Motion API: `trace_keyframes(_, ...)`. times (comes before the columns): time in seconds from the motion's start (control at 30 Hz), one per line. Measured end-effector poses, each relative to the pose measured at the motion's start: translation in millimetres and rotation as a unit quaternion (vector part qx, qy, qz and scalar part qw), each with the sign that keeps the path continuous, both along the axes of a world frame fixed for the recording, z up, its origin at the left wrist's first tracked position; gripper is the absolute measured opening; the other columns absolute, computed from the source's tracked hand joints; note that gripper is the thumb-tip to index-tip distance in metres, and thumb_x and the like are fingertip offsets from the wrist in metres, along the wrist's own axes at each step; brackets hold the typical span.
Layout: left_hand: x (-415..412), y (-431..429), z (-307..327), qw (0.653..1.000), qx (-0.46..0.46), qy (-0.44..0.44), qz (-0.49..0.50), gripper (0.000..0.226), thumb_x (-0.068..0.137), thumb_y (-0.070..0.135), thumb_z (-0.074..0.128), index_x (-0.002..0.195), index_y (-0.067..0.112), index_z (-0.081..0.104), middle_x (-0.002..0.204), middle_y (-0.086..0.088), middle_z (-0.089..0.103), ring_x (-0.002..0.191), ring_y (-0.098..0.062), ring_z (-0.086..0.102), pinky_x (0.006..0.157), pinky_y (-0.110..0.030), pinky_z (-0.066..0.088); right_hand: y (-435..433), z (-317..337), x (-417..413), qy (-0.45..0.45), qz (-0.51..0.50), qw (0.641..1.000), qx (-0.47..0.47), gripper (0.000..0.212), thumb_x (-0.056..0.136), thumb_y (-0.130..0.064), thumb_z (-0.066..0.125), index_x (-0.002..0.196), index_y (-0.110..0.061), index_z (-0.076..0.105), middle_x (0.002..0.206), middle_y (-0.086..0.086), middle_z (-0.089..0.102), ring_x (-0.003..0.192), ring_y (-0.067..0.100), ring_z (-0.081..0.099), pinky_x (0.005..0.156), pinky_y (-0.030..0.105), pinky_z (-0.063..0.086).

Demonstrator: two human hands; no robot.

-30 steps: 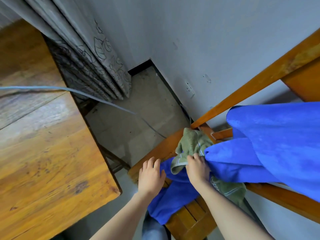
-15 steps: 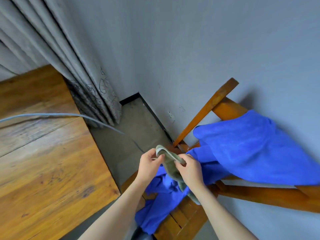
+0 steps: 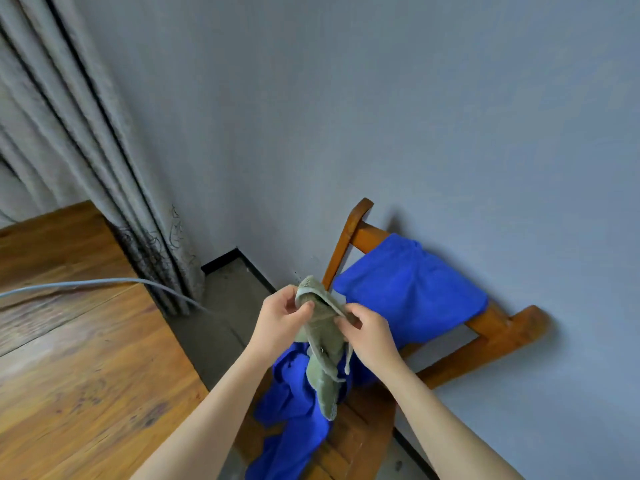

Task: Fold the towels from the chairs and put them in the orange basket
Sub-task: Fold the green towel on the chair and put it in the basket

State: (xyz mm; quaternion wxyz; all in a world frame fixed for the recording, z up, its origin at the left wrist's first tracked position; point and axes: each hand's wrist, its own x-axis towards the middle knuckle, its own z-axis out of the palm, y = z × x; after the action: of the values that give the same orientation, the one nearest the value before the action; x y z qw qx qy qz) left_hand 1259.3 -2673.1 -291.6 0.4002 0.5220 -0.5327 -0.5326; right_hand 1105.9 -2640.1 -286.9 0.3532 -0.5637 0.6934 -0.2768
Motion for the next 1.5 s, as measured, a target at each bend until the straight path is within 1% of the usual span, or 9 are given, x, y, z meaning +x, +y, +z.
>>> trace_keyframes(0.2, -2, 21, 45, 0.998, -0.064, 0.003, 0.016, 0.037, 0.063, 0.028, 0.056, 0.067, -0.008, 0.047, 0.06, -0.006, 0.042, 0.059, -0.016, 0.037, 0.056, -0.026, 0.031, 20, 37, -12, -0.056, 0.014, 0.998, -0.032, 0.016, 0.093, -0.015, 0.053, 0.085, -0.009, 0.065, 0.071, 0.005, 0.063, 0.066, 0.013, 0.056, 0.061, 0.023, 0.047)
trace_keyframes(0.4, -1, 59, 73, 0.992, -0.113, -0.018, 0.048, 0.01, 0.068, 0.015, 0.061, 0.06, 0.014, 0.054, 0.055, 0.003, 0.048, 0.053, -0.01, 0.038, 0.055, -0.024, 0.032, 40, 86, -36, -0.069, 0.014, 0.99, -0.119, 0.016, 0.095, -0.01, 0.048, 0.09, -0.016, 0.062, 0.077, -0.002, 0.062, 0.064, 0.004, 0.057, 0.058, 0.011, 0.047)
trace_keyframes(0.6, -19, 125, 73, 0.98, -0.154, -0.093, 0.089, 0.03, 0.079, -0.004, 0.059, 0.069, 0.024, 0.058, 0.056, 0.006, 0.05, 0.049, -0.004, 0.038, 0.05, -0.012, 0.033, 74, 125, -48, -0.062, 0.082, 0.981, -0.167, 0.017, 0.096, -0.009, 0.046, 0.093, -0.01, 0.062, 0.073, -0.003, 0.059, 0.062, 0.006, 0.056, 0.061, 0.015, 0.05)
trace_keyframes(0.9, -41, 213, 30, 0.959, -0.097, -0.229, 0.133, 0.016, 0.082, 0.006, 0.059, 0.074, 0.015, 0.048, 0.072, -0.005, 0.056, 0.066, -0.021, 0.052, 0.06, -0.031, 0.043, 126, 144, -30, -0.017, 0.191, 0.955, -0.227, 0.019, 0.094, -0.007, 0.047, 0.094, 0.0, 0.065, 0.085, 0.024, 0.067, 0.075, 0.035, 0.065, 0.075, 0.045, 0.054)
trace_keyframes(1.07, -38, 232, 4, 0.956, -0.032, -0.249, 0.152, 0.02, 0.08, 0.006, 0.056, 0.072, 0.019, 0.043, 0.071, -0.005, 0.055, 0.07, -0.027, 0.054, 0.059, -0.034, 0.04, 112, 169, -30, -0.082, 0.11, 0.955, -0.263, 0.019, 0.093, -0.006, 0.046, 0.084, -0.003, 0.062, 0.062, 0.007, 0.056, 0.041, 0.001, 0.054, 0.056, 0.027, 0.05)
trace_keyframes(1.13, -30, 239, -4, 0.954, -0.012, -0.255, 0.156, 0.011, 0.081, 0.006, 0.056, 0.079, 0.015, 0.049, 0.076, -0.007, 0.059, 0.075, -0.027, 0.057, 0.065, -0.037, 0.046, 99, 174, -35, -0.11, 0.065, 0.953, -0.274, 0.019, 0.091, -0.004, 0.046, 0.078, -0.008, 0.059, 0.057, 0.002, 0.053, 0.038, 0.0, 0.053, 0.06, 0.032, 0.05)
trace_keyframes(1.33, 11, 258, -16, 0.94, 0.054, -0.29, 0.171, 0.027, 0.08, 0.011, 0.057, 0.066, 0.028, 0.042, 0.065, 0.007, 0.05, 0.07, -0.02, 0.049, 0.064, -0.031, 0.034, 58, 160, -44, -0.175, -0.028, 0.948, -0.266, 0.019, 0.087, -0.007, 0.043, 0.076, -0.001, 0.058, 0.072, 0.014, 0.054, 0.069, 0.028, 0.053, 0.07, 0.053, 0.052)
trace_keyframes(1.4, 21, 263, -19, 0.944, 0.062, -0.257, 0.196, 0.026, 0.081, 0.008, 0.055, 0.065, 0.026, 0.046, 0.066, 0.005, 0.05, 0.068, -0.017, 0.047, 0.059, -0.028, 0.033, 49, 148, -45, -0.175, -0.059, 0.952, -0.245, 0.015, 0.087, -0.009, 0.045, 0.08, -0.006, 0.057, 0.079, 0.015, 0.055, 0.076, 0.026, 0.052, 0.071, 0.047, 0.05)
trace_keyframes(1.5, 30, 263, -19, 0.947, 0.064, -0.201, 0.242, 0.018, 0.083, 0.006, 0.054, 0.07, 0.019, 0.055, 0.072, -0.003, 0.057, 0.069, -0.018, 0.05, 0.059, -0.026, 0.036, 58, 107, -40, -0.082, -0.039, 0.986, -0.143, 0.031, 0.091, -0.012, 0.052, 0.122, -0.008, 0.053, 0.121, 0.014, 0.052, 0.103, 0.025, 0.054, 0.083, 0.03, 0.042)
